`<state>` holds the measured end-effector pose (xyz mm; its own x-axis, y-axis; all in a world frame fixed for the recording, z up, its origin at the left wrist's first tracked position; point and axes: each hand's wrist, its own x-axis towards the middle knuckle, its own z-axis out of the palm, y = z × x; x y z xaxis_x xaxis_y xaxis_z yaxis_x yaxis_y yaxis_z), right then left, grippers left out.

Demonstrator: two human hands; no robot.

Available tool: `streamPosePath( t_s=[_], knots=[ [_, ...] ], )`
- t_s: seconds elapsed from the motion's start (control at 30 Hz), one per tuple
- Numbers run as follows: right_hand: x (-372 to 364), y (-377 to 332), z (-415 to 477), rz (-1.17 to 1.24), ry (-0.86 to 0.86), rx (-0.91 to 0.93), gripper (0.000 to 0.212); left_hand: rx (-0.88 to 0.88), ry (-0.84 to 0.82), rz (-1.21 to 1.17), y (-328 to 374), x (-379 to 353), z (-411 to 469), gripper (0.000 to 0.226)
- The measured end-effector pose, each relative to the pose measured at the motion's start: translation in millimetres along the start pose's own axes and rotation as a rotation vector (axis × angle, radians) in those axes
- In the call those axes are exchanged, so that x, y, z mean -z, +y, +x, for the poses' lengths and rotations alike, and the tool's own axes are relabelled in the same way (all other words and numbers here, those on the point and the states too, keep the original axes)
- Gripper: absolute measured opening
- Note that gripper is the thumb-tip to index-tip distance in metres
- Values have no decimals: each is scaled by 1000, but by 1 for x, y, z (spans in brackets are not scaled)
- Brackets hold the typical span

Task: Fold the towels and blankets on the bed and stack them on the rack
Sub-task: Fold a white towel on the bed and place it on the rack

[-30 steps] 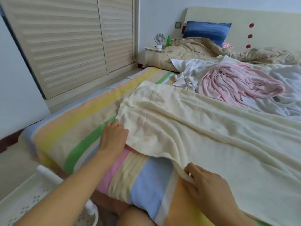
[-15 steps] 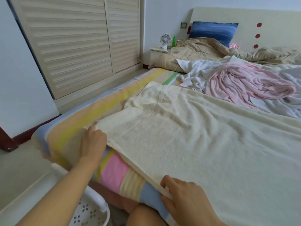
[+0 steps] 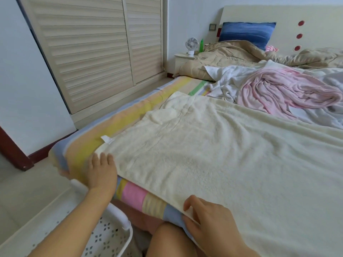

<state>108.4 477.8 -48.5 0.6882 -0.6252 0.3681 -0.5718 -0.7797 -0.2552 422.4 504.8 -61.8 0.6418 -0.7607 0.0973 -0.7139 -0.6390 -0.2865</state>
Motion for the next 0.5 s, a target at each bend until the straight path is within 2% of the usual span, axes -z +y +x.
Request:
streamPosePath(
  t_s=[0.1, 0.2, 0.33, 0.4, 0.5],
  knots=[
    [4, -4, -10, 66, -19, -8, 17, -21, -97, -8, 24, 20, -11, 57],
    [18, 3, -26, 189, -26, -37, 12, -155, -4, -132, 65, 60, -30, 54],
    [56, 32, -67, 178, 12, -138, 14, -551, 76, -559, 156, 111, -96, 51],
    [76, 58, -101, 66, 64, -217, 20, -720, 75, -761, 207, 131, -144, 49],
    [100, 99, -153, -120, 137, -372, 32, -941, 122, -892, 267, 143, -203, 33]
  ],
)
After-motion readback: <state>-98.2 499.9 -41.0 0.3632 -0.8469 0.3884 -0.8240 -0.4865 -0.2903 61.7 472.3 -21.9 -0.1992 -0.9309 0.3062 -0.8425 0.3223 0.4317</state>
